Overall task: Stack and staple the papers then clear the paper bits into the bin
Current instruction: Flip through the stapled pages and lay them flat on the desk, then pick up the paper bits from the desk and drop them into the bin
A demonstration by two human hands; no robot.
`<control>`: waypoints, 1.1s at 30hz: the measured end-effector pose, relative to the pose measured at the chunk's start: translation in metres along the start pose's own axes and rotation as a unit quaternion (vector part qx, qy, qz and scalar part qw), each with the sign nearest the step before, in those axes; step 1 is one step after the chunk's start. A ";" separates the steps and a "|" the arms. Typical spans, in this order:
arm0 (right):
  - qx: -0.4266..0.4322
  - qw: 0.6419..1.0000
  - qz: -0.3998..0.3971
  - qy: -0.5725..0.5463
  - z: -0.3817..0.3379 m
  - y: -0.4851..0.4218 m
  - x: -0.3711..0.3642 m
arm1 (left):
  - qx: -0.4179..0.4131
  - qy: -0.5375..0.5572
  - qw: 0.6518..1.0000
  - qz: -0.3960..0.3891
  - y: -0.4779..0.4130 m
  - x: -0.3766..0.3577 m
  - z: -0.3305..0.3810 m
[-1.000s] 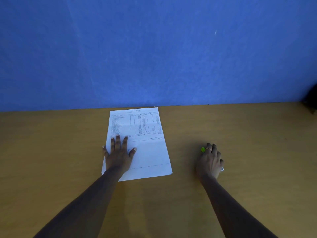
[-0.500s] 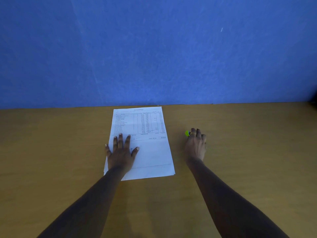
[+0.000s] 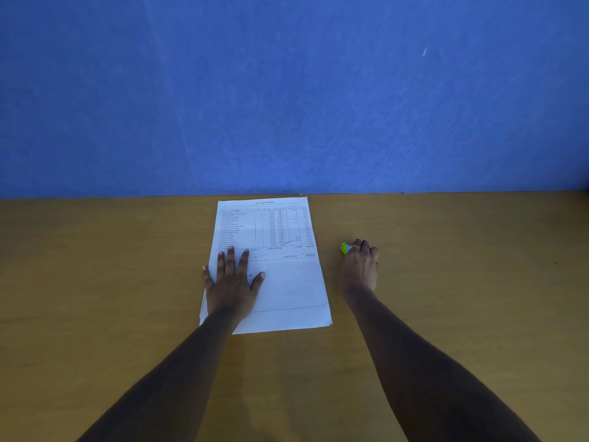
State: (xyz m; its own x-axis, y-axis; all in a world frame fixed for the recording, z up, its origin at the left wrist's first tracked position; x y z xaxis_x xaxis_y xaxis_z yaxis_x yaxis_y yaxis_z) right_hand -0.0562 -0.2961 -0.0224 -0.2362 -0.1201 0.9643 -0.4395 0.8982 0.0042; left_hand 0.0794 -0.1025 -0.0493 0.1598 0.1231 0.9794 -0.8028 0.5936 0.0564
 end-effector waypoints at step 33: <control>0.145 0.989 -0.025 0.018 -0.026 0.072 -0.004 | 0.062 0.042 0.997 -0.008 0.039 0.023 -0.038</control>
State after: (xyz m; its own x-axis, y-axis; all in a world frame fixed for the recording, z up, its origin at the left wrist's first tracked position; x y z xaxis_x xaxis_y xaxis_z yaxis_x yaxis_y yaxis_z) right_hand -0.0639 -0.2199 -0.0194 -0.1788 -0.1411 0.9737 -0.6809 0.7321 -0.0189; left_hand 0.0739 -0.0459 -0.0317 0.2167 0.1835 0.9588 -0.8635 0.4942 0.1006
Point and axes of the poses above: each hand's wrist, its own y-axis away from the middle knuckle, its own x-axis out of the back of the hand, z = x × y, the point moved 5 cm from there along -y, towards the middle knuckle
